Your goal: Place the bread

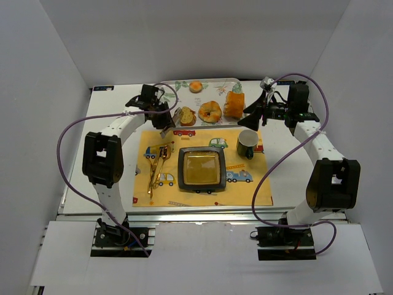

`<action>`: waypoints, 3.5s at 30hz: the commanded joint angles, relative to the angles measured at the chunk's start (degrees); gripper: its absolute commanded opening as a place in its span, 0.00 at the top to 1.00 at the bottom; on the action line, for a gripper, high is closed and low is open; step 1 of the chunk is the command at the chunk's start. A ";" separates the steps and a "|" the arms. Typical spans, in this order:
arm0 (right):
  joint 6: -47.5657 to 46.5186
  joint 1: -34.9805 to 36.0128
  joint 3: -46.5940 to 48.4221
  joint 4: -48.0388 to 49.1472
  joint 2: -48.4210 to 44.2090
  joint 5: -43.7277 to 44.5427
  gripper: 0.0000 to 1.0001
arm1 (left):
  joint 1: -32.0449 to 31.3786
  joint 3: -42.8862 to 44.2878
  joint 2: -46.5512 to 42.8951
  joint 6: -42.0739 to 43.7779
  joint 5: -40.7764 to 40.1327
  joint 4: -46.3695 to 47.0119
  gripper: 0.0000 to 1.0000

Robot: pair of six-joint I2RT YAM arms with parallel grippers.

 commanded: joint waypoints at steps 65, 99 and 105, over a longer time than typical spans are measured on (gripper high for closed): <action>-4.89 0.16 0.29 -3.79 -3.60 -2.12 0.17 | -7.19 -23.38 -39.52 -2.68 -9.13 -9.04 0.87; -7.53 1.65 -0.06 -5.11 -3.95 -0.19 0.17 | -2.86 -16.53 -7.80 -6.95 7.73 27.25 0.56; -7.80 1.74 -0.32 -5.11 -3.87 -0.45 0.17 | -2.95 -15.12 -5.52 -8.63 8.52 29.37 0.51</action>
